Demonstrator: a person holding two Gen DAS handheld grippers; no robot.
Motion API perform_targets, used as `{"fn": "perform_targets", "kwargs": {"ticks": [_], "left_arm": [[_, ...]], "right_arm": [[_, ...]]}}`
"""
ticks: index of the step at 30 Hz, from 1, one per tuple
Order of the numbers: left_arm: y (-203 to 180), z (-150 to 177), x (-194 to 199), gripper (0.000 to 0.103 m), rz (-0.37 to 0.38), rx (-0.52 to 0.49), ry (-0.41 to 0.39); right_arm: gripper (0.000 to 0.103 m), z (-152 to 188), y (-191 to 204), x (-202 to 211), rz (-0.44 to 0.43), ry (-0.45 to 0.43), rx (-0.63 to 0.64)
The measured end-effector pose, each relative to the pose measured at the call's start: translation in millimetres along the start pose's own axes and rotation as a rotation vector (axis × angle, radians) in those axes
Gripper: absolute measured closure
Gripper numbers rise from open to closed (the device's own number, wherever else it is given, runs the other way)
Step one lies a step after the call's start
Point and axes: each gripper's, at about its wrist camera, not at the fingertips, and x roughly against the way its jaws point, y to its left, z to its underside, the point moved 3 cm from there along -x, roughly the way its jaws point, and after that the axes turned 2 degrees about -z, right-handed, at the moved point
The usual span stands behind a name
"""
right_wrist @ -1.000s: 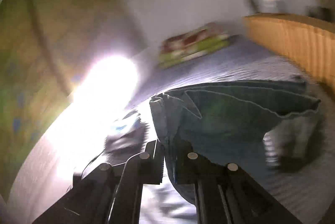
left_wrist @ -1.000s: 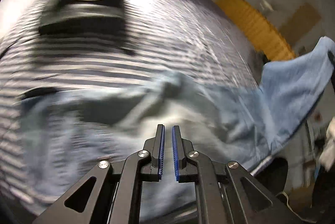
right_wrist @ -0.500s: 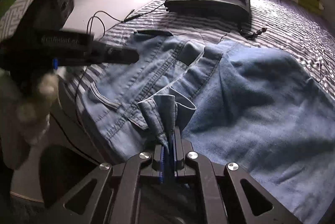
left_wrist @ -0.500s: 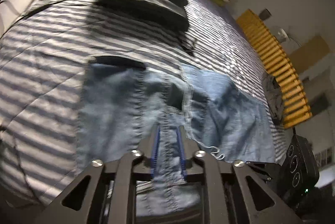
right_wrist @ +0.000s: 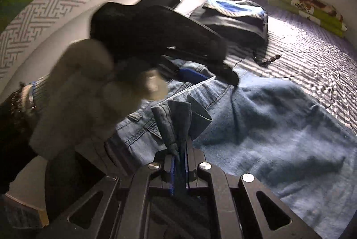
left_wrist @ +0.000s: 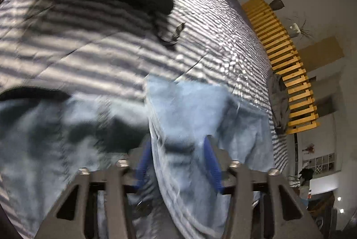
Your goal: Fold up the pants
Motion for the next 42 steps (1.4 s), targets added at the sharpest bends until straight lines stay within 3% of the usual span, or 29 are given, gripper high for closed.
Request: {"fn": "perform_targets", "kwargs": {"ticks": [1,2,6,10,15,19,28,31,35,40,42], "left_arm": [[-7,-4,-3,0.090,-0.018,-0.012,-0.004],[-15,-9,-5,0.094,-0.025,-0.028,-0.013],[-52,-18,14,0.095,-0.025,-0.110,-0.094],[-57,-14,57,0.096,-0.010,-0.145,-0.176],[0,9,90,0.096,-0.088,-0.083,-0.188],[46,18,84,0.096,-0.127,-0.004,-0.156],[62,15,89,0.096,-0.163,-0.054,-0.186],[76,13,89,0.096,-0.167,-0.026,-0.182],[88,16,74,0.096,-0.226,-0.015,-0.139],[71,15,92,0.096,-0.225,-0.033,-0.192],[68,16,97,0.096,-0.230,-0.047,-0.198]], "right_arm": [[0.097,-1,-2,2,0.000,-0.006,0.002],[0.097,-2,-2,6,0.008,-0.015,0.011],[0.098,-9,-8,24,0.035,-0.047,0.000],[0.098,-22,-1,45,0.027,-0.093,-0.003],[0.098,-31,38,28,-0.050,-0.097,0.067],[0.098,-29,63,-17,-0.091,-0.023,0.093],[0.098,-43,71,-56,-0.114,0.023,0.090],[0.097,-42,72,-69,-0.136,0.043,0.085],[0.087,-39,72,-89,-0.167,0.128,0.086],[0.066,-35,61,-47,-0.283,0.071,0.061],[0.064,-30,46,-21,-0.286,0.032,0.054]]}}
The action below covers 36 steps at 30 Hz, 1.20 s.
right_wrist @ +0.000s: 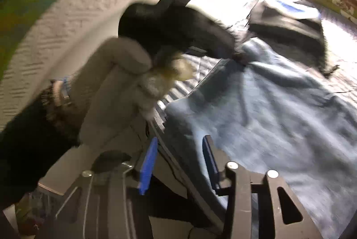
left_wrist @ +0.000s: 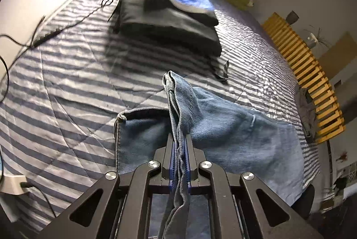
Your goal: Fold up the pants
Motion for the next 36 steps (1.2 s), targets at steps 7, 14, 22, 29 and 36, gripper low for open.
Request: {"fn": "perform_targets", "kwargs": {"ticks": [7,14,22,29,36], "left_arm": [[9,8,-25,0.078,-0.199,-0.030,0.098],[-12,0,24,0.077,-0.230,-0.004,-0.014],[-167,17,-20,0.077,-0.058,-0.301,0.080],[-234,58,-76,0.077,-0.052,-0.476,0.208],[-169,55,-94,0.077,-0.152,-0.288,0.263]], "right_arm": [[0.046,70,-109,135,0.219,-0.075,-0.251],[0.046,138,-194,270,0.388,-0.170,-0.443],[0.050,115,-261,300,0.426,-0.130,-0.264],[0.073,69,-331,267,0.301,0.073,-0.059],[0.073,49,-388,210,0.024,0.139,-0.074]]}}
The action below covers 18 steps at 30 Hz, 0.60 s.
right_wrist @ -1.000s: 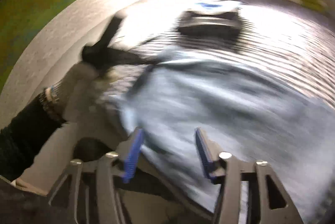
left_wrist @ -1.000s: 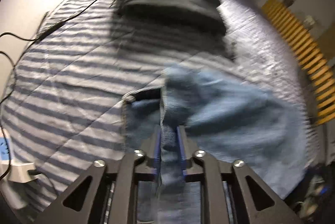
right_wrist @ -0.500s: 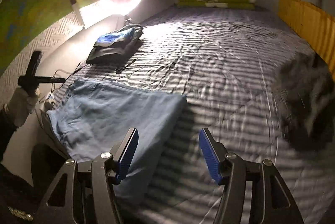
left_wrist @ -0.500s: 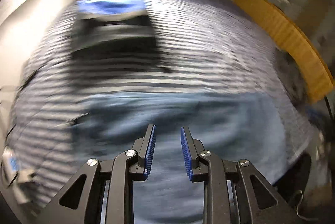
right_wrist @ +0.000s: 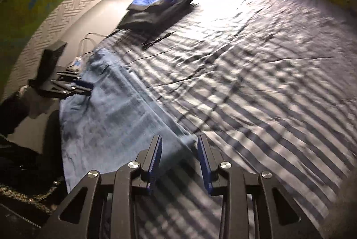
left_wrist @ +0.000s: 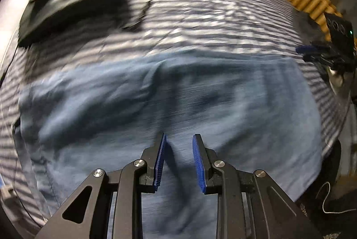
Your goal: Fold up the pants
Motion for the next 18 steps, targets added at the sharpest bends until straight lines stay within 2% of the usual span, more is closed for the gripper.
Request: {"fn": "perform_targets", "kwargs": {"ticks": [3,6,8,10,11,14,18], "left_arm": [[16,2,-6,0.077,0.011,0.037,0.001],[18,1,-12,0.077,0.001,0.039,0.003],[18,1,-15,0.077,-0.005,0.037,0.006],[19,0,-18,0.077,-0.005,0.034,0.005],[18,-1,-18,0.077,-0.004,0.034,0.004],[18,-5,-21,0.077,-0.003,0.034,-0.006],[19,-6,-18,0.077,0.000,0.057,-0.017]], "right_arm": [[0.073,-4,-9,-23,-0.068,0.030,-0.006],[0.073,-2,-15,-42,-0.097,0.086,-0.009],[0.084,1,-13,-46,-0.116,0.109,-0.017],[0.094,3,-9,-43,-0.086,0.109,-0.008],[0.095,3,-4,-36,-0.085,0.097,0.007],[0.096,0,3,-22,-0.036,0.088,0.071],[0.092,2,-5,-38,0.074,0.114,0.044]]}}
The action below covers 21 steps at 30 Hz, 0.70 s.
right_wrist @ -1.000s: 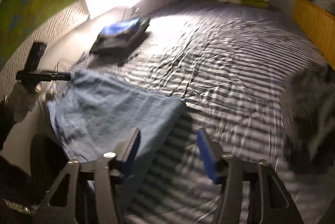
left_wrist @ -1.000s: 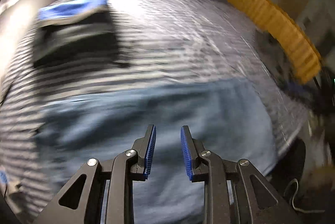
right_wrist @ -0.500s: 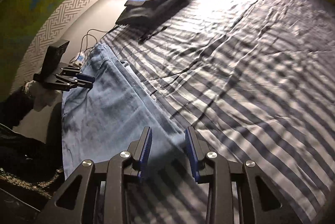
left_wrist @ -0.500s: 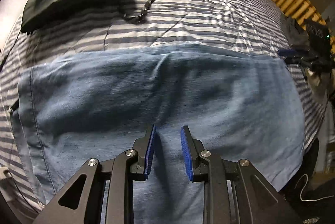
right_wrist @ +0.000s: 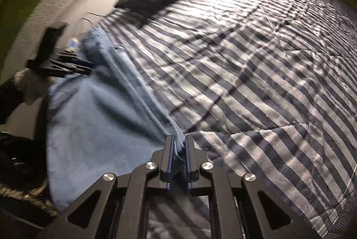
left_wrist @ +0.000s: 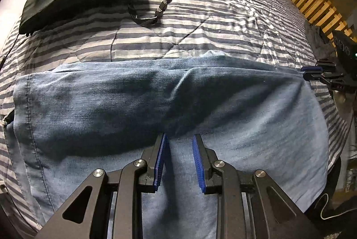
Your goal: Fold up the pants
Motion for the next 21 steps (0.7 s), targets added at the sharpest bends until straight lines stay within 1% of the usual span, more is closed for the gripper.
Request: {"fn": "perform_targets", "kwargs": {"ticks": [1,3,4,5,7,8,9,10,11,12,13,14,15,16,17,18,19,20,21], "left_arm": [[-1,0,3,0.077,-0.008,-0.008,-0.005],[-1,2,13,0.077,-0.025,-0.020,-0.029],[1,1,19,0.077,-0.012,-0.010,-0.050],[4,-1,23,0.077,0.000,0.003,-0.062],[11,-7,28,0.077,0.009,0.027,-0.087],[17,-10,27,0.077,0.006,0.043,-0.094],[24,-14,23,0.077,0.007,0.060,-0.091],[30,-16,17,0.077,-0.007,0.064,-0.085],[36,-17,10,0.083,-0.023,0.059,-0.073],[43,-18,5,0.087,-0.003,0.079,-0.057],[45,-19,8,0.087,0.012,0.098,-0.061],[47,-18,13,0.086,0.016,0.107,-0.072],[48,-18,26,0.086,0.004,0.105,-0.109],[49,-16,40,0.086,0.006,0.099,-0.144],[52,-15,49,0.086,0.017,0.101,-0.162],[55,-13,57,0.086,0.019,0.107,-0.181],[63,-12,66,0.086,0.018,0.123,-0.208],[70,-12,68,0.086,0.018,0.139,-0.214],[79,-11,67,0.086,0.016,0.164,-0.212]], "right_arm": [[0.091,0,2,4,0.022,-0.016,-0.004],[0.090,1,2,24,0.082,-0.094,-0.034],[0.090,3,3,35,0.094,-0.131,-0.053],[0.090,7,10,48,0.094,-0.164,-0.065],[0.090,16,31,58,0.085,-0.178,-0.037],[0.090,24,50,58,0.059,-0.181,-0.009],[0.090,30,62,54,0.032,-0.171,0.003],[0.090,39,72,43,0.013,-0.133,0.007],[0.090,45,77,28,0.029,-0.084,0.009],[0.090,53,78,11,0.072,-0.022,0.011],[0.090,59,75,-1,0.109,0.022,0.002],[0.090,63,73,-3,0.114,0.001,-0.018],[0.090,63,73,-2,0.118,0.005,-0.036],[0.086,61,74,-1,0.135,0.023,-0.047],[0.069,59,78,0,0.144,0.034,-0.044],[0.054,58,81,0,0.144,0.034,-0.037],[0.019,58,85,0,0.151,0.026,-0.026],[0.008,59,90,-3,0.196,0.013,-0.006],[0.008,59,93,-8,0.230,0.013,0.010]]}}
